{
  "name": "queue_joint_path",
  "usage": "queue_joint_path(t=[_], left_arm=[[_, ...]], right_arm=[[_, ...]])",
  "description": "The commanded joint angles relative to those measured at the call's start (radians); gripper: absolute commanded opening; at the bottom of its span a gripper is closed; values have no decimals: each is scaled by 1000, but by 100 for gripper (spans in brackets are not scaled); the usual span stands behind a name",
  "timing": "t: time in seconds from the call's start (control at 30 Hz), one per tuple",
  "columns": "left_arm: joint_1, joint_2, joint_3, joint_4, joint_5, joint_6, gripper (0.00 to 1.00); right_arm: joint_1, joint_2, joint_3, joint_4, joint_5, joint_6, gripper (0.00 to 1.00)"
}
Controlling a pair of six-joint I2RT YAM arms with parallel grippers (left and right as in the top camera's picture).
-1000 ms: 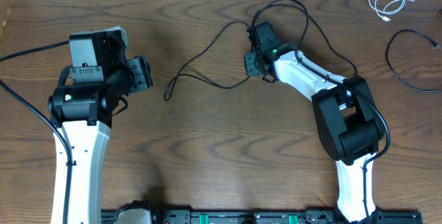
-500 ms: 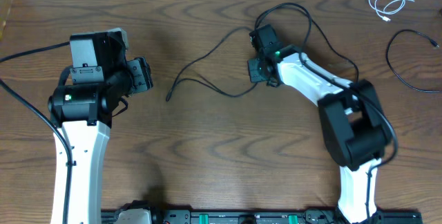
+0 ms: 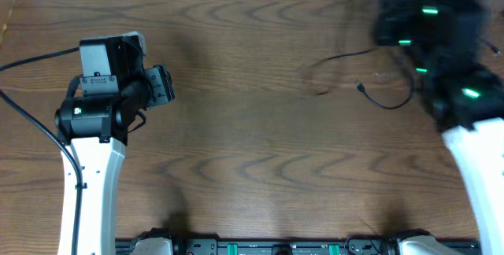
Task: Untangle cables
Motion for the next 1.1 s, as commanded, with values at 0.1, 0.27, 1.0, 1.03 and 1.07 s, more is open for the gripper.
queue_joint_path(t=[0.1,0.27,1.0,1.03,1.07], left_arm=[[5,7,7,6,-13,-5,61],[5,7,7,6,-13,-5,61],[5,7,7,21,-12,-6,61],[4,7,7,22,-12,-6,61],[4,7,7,24,-12,-6,61]], right_arm=[[-261,-55,128,-31,0,-41,1],[-457,2,380,-104,21,-96,1],[-569,465,705,-768,-211,-205,22],[-559,491,704,-788,-235,-230,25],[-549,513,704,-806,-247,-248,29]])
